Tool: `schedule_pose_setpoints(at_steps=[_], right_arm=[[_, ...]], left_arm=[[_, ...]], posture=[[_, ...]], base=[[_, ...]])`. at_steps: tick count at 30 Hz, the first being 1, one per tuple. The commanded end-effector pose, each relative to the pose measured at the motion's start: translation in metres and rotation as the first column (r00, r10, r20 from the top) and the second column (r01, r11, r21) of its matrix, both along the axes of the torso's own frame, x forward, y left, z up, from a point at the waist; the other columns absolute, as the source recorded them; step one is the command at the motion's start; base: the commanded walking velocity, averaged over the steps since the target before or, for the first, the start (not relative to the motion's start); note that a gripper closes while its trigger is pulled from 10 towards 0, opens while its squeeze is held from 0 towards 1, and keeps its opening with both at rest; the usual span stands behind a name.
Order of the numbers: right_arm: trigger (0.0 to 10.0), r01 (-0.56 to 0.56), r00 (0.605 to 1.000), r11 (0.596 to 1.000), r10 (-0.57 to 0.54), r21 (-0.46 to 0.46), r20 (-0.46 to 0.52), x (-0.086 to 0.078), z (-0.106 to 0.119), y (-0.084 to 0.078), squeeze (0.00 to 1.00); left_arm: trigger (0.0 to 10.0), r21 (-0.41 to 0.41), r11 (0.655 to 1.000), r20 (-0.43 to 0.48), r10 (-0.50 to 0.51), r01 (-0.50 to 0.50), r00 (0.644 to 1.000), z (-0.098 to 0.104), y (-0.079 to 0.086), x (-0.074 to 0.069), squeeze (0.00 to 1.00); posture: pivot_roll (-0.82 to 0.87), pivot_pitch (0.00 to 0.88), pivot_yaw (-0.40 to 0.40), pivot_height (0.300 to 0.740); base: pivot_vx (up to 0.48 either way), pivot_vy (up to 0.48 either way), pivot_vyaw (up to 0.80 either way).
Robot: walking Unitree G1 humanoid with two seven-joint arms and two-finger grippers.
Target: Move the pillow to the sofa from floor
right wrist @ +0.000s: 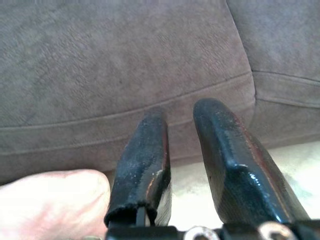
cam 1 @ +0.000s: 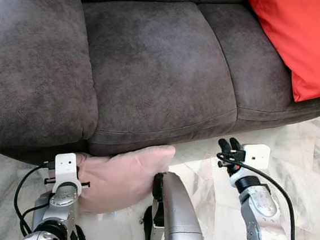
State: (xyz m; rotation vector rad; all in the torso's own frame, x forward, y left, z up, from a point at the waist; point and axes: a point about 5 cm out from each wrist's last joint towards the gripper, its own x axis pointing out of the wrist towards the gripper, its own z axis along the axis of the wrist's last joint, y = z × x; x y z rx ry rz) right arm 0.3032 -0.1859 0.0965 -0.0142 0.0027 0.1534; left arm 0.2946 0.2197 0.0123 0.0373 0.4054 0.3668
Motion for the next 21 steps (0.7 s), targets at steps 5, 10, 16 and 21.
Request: schedule_pose_setpoints(at_steps=[5, 10, 16, 21], right_arm=[[10.0, 0.031, 0.999, 0.999, -0.031, 0.015, -0.034, -0.003, -0.011, -0.003, 0.0], [10.0, 0.037, 0.999, 0.999, -0.036, 0.026, -0.029, -0.002, -0.012, -0.001, 0.0], [10.0, 0.04, 0.999, 0.999, -0.039, 0.035, -0.027, -0.001, -0.014, 0.002, 0.0], [10.0, 0.044, 0.999, 0.998, -0.044, 0.045, -0.022, 0.001, -0.014, 0.004, 0.0]], left_arm=[[0.0, 0.027, 0.999, -0.038, -0.034, 0.035, 0.999, -0.008, -0.003, -0.007, 0.0], [0.0, 0.023, 0.998, -0.023, -0.052, 0.053, 0.998, -0.007, -0.004, -0.006, 0.0], [0.0, 0.02, 0.997, -0.021, -0.075, 0.075, 0.997, -0.006, -0.006, -0.005, 0.0], [10.0, 0.029, 0.997, 0.017, -0.075, 0.074, 0.997, -0.004, -0.009, -0.005, 0.0]], posture=[[-0.11, 0.28, -0.199, 0.546], [-0.1, 0.273, -0.19, 0.546], [-0.1, 0.269, -0.176, 0.546], [-0.09, 0.263, -0.162, 0.546]], base=[[0.0, 0.0, 0.0], [0.0, 0.0, 0.0], [0.0, 0.0, 0.0], [0.0, 0.0, 0.0]])
